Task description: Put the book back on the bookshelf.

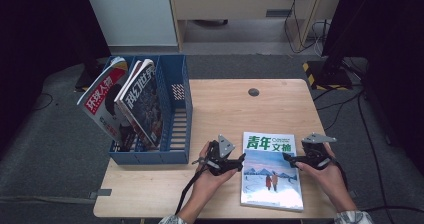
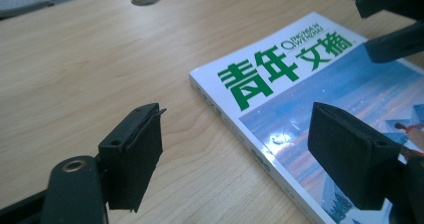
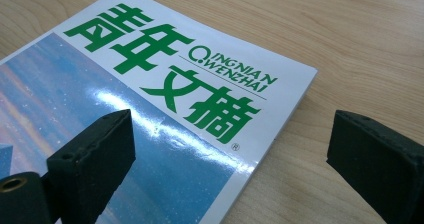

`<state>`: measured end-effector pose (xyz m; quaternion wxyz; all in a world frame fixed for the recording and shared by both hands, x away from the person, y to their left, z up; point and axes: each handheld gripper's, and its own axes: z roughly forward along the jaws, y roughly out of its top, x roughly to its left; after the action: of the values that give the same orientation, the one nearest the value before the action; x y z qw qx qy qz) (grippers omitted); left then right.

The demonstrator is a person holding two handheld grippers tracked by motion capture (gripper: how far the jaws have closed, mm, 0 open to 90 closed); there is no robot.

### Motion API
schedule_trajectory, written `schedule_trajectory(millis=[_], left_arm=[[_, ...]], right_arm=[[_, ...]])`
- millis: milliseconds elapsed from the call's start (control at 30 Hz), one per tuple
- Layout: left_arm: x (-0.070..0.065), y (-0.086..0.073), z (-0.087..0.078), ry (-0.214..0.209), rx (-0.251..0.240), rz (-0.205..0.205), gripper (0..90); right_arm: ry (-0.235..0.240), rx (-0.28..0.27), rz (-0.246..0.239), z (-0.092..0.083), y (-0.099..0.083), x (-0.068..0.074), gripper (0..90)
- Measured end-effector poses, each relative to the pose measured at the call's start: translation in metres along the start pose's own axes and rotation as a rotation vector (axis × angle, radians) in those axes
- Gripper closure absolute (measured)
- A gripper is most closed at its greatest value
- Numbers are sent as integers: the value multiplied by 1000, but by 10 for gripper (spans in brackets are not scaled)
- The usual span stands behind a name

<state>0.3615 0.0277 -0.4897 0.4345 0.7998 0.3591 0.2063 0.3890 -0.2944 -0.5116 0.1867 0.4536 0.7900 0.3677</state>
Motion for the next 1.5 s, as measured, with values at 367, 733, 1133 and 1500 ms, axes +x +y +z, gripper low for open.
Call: schedule_trajectory(millis=[367, 733, 1133, 1500], left_arm=[[-15, -17, 23, -36, 80, -4, 205], [-29, -23, 32, -65, 106, -2, 180], [-23, -28, 33, -93, 104, -91, 164], [-19, -31, 35, -122, 110, -148, 163]], right_arm=[[55, 66, 13, 11, -2, 3, 72], [105, 85, 56, 16, -5, 2, 49], [134, 99, 108, 18, -7, 1, 34], [132, 88, 100, 18, -9, 2, 23]])
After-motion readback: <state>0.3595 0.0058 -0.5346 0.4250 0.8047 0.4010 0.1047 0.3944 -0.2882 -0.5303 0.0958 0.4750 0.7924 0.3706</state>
